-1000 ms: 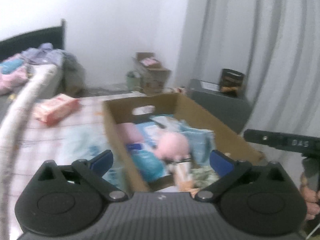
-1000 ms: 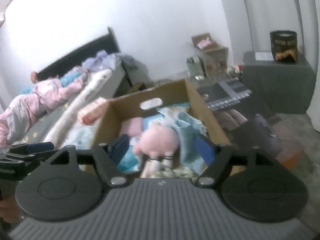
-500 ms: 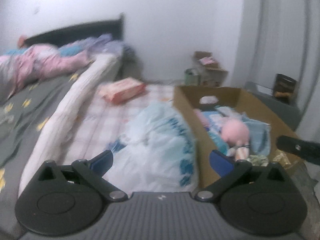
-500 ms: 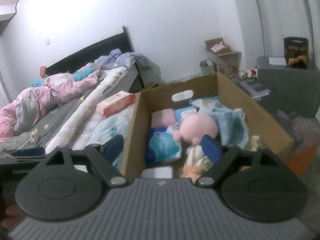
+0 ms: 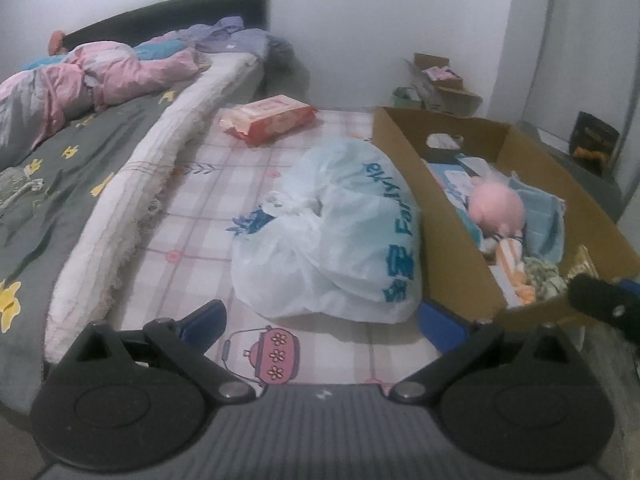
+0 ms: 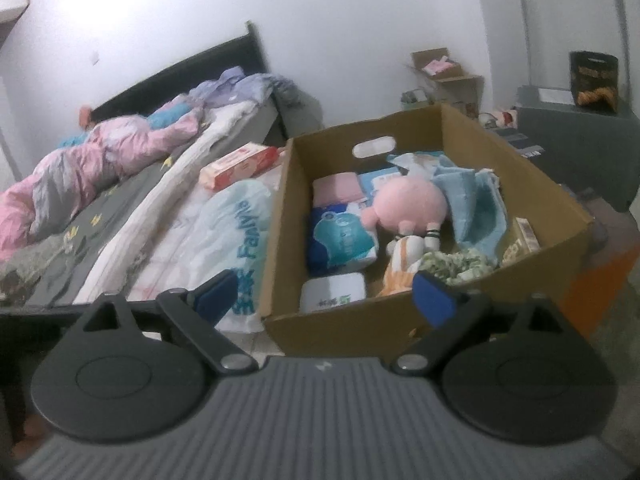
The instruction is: Organize soft objects
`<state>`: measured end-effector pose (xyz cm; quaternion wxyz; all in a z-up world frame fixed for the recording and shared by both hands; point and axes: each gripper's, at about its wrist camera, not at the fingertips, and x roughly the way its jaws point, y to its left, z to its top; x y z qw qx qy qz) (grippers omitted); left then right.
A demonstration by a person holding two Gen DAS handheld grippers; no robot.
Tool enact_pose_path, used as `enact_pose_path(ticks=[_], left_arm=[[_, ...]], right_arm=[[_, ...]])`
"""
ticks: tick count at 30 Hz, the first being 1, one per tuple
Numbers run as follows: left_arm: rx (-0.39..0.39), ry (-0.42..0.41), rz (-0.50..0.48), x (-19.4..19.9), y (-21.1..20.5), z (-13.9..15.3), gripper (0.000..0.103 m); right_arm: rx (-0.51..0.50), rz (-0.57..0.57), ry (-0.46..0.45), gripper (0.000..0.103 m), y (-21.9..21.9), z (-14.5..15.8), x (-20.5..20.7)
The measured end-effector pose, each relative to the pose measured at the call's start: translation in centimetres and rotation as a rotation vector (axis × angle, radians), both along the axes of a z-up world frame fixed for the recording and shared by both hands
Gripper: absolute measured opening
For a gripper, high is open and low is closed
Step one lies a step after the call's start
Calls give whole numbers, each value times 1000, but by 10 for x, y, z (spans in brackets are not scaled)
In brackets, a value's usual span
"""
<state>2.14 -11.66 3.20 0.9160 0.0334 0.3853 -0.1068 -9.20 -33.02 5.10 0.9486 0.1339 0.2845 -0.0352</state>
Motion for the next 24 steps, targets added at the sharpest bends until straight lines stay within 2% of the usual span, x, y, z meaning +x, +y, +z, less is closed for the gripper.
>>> enact_pose_path(ticks=[3, 8, 24], left_arm=[[-3, -6, -20, -5, -5, 3, 103], [-2, -23, -39, -12, -13, 8, 103], [13, 7, -71, -11, -34, 3, 103]], right_arm=[[-30, 16, 13, 100, 8, 1, 0], [-35, 28, 36, 101, 12, 0, 2], [-32, -33, 101, 101, -14, -17, 6]])
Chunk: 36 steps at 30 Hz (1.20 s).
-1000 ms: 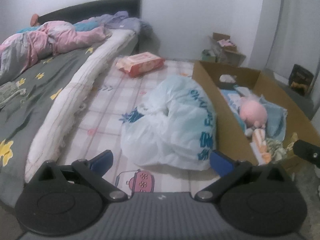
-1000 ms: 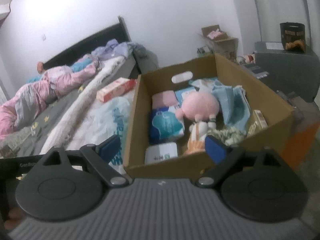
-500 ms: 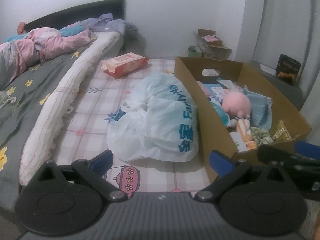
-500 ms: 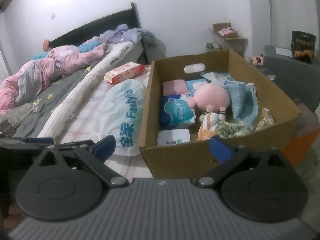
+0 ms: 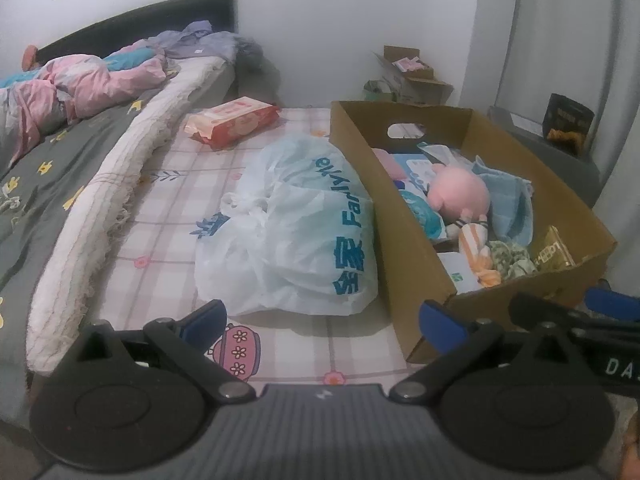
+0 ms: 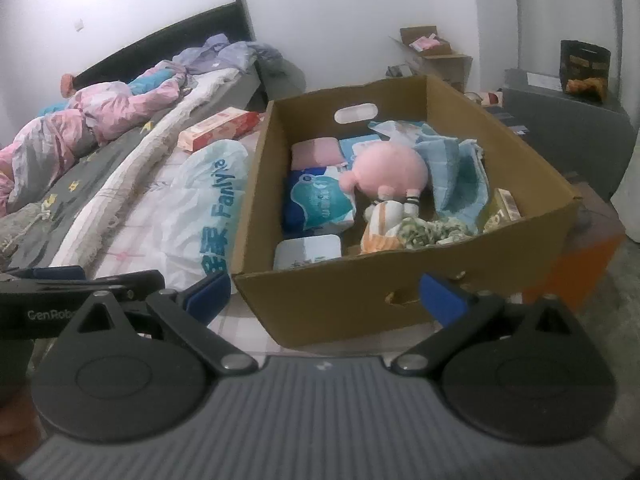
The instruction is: Organize soft objects
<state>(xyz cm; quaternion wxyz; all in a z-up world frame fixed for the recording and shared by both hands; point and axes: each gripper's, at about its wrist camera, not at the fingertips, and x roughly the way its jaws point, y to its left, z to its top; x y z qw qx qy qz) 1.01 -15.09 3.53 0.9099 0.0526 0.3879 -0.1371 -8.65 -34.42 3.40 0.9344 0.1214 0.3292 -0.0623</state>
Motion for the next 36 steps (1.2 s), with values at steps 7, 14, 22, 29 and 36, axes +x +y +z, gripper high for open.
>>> enact_pose_path(ticks=[7, 14, 22, 29, 36], left_arm=[[5, 5, 0, 0, -2, 0, 103], [5, 7, 0, 0, -3, 0, 103], [6, 9, -1, 0, -3, -1, 103], [7, 9, 0, 0, -3, -1, 103], [9, 14, -4, 1, -2, -3, 103]], right_arm=[[-1, -5, 12, 101, -4, -2, 2], [-11, -7, 14, 101, -4, -2, 1], [-12, -7, 16, 101, -4, -1, 2], [-12, -7, 19, 101, -5, -2, 2], [-12, -7, 26, 101, -5, -4, 3]])
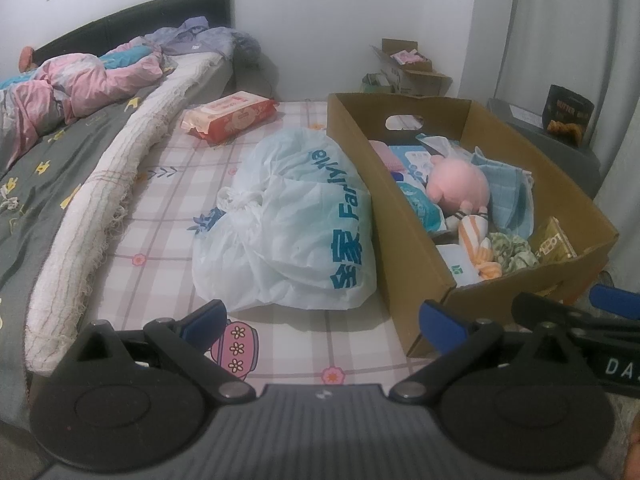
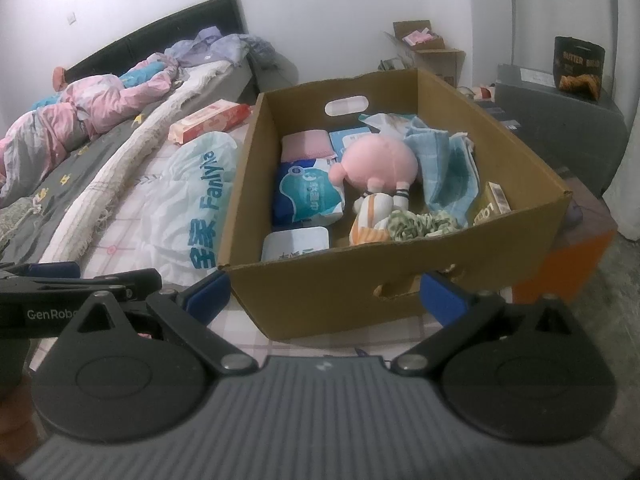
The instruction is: Organize soft objects
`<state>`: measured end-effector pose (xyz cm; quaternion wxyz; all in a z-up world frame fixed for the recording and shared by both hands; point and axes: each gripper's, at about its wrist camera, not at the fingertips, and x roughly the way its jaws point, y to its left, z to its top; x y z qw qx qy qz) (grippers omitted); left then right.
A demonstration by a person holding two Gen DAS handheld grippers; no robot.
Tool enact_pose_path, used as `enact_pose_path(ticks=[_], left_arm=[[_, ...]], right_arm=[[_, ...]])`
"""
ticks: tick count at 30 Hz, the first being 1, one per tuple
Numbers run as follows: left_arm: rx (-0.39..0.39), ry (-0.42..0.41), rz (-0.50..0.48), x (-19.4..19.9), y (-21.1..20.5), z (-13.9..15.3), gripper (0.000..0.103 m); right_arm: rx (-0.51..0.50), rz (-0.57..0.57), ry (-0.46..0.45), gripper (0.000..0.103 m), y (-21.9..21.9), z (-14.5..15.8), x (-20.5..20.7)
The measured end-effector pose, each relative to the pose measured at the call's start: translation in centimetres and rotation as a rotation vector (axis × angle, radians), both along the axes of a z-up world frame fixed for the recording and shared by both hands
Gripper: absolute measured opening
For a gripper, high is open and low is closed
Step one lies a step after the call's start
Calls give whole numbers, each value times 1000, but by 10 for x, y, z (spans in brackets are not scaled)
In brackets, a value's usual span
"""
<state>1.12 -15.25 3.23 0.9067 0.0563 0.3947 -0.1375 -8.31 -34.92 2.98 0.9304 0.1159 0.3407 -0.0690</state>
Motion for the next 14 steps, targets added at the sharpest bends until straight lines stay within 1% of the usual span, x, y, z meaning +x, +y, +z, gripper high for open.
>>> enact_pose_path(ticks=[14], left_arm=[[1, 1, -1, 0, 1, -1, 103]], right_arm=[[0, 1, 3, 101, 0, 0, 1]])
